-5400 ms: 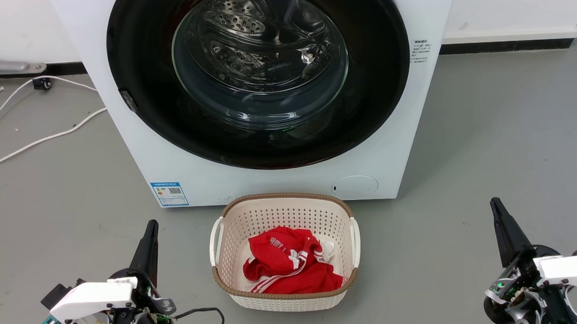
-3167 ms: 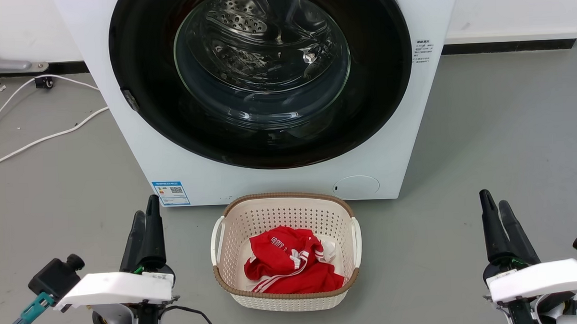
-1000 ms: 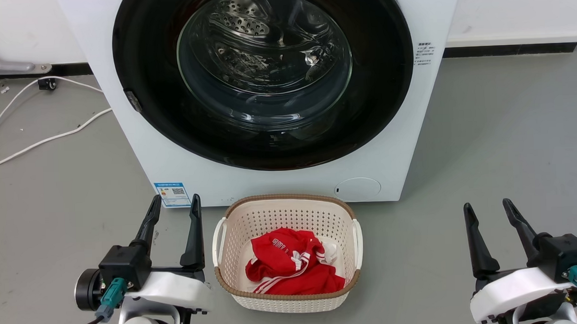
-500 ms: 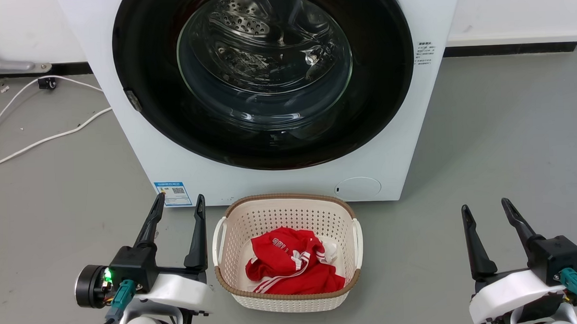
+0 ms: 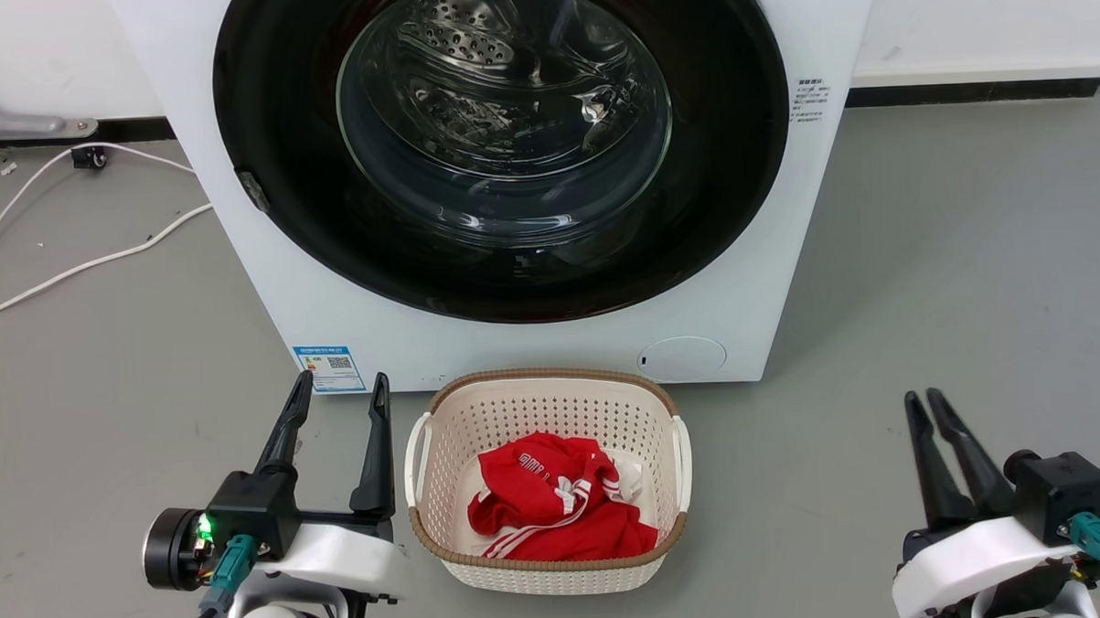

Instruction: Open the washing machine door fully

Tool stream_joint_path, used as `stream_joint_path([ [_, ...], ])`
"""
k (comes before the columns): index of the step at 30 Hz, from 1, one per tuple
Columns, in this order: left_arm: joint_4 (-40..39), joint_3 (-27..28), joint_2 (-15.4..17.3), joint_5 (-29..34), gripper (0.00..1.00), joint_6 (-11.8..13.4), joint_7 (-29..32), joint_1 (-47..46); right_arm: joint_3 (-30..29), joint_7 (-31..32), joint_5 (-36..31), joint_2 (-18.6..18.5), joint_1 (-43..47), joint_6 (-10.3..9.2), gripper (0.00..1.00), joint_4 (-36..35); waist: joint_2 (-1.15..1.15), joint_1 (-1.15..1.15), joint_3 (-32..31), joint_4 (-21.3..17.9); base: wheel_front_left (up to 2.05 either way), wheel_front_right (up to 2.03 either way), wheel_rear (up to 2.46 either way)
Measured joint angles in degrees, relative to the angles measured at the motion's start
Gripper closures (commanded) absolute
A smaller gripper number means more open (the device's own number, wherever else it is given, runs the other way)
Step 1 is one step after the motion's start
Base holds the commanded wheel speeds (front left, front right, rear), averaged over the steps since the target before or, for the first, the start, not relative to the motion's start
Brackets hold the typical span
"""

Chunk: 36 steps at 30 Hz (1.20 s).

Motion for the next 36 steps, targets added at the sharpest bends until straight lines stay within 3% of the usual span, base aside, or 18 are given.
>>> stream_joint_path([
  [3, 0.0, 0.0, 0.0, 0.0, 0.0, 0.0, 0.0, 0.0, 0.2, -0.6, 1.6, 0.0, 0.0, 0.01, 1.0, 0.1, 0.0, 0.0, 0.0, 0.0, 0.0, 0.0, 0.0],
  [5, 0.0, 0.0, 0.0, 0.0, 0.0, 0.0, 0.0, 0.0, 0.1, -1.5, 6.4, 0.0, 0.0, 0.01, 1.0, 0.4, 0.0, 0.0, 0.0, 0.0, 0.0, 0.0, 0.0],
  [12, 0.0, 0.0, -0.1, -0.4, 0.0, 0.0, 0.0, 0.1, 1.9, -7.4, 44.0, 0.1, -0.3, 0.0, 1.0, 3.4, 0.0, 0.0, -0.1, 0.1, 0.0, 0.0, 0.0],
  [13, 0.0, 0.0, -0.1, -0.4, 0.0, 0.0, 0.0, 0.1, 1.9, -7.4, 44.0, 0.1, -0.3, 0.0, 1.0, 3.4, 0.0, 0.0, -0.1, 0.1, 0.0, 0.0, 0.0],
  [14, 0.0, 0.1, -0.1, -0.5, 0.0, 0.0, 0.0, 0.1, 2.6, -8.9, 70.0, 0.1, -1.9, -0.01, 1.0, 4.1, 0.0, 0.0, 0.0, 0.0, 0.0, 0.0, 0.0],
  [17, -0.1, 0.1, -0.1, -0.7, 0.0, 0.1, 0.0, 0.0, 1.9, -9.3, 83.2, 0.1, -3.9, -0.01, 1.0, 3.6, 0.0, 0.0, 0.2, -0.1, 0.0, 0.0, 0.0],
  [24, -1.0, 0.4, -0.1, -0.9, 0.0, 0.1, 0.0, -1.4, -2.2, -7.9, 91.5, -1.6, -13.5, -0.01, 1.0, 8.0, 0.0, 0.0, 2.6, -0.2, 0.0, 0.0, 0.0],
  [30, -1.6, 0.4, -0.1, -0.8, 0.0, -0.4, 0.0, -3.7, -2.9, -4.1, 95.6, -6.8, -26.8, -0.01, 1.0, 16.6, 0.0, 0.0, 5.7, 0.1, 0.0, 0.0, 0.0],
  [36, -1.9, 0.1, -0.1, -0.8, 0.0, -0.8, 0.0, -5.9, 0.6, 1.2, 96.2, -13.7, -42.4, -0.01, 1.0, 28.2, 0.0, 0.0, 8.9, 1.0, 0.0, 0.0, 0.0],
])
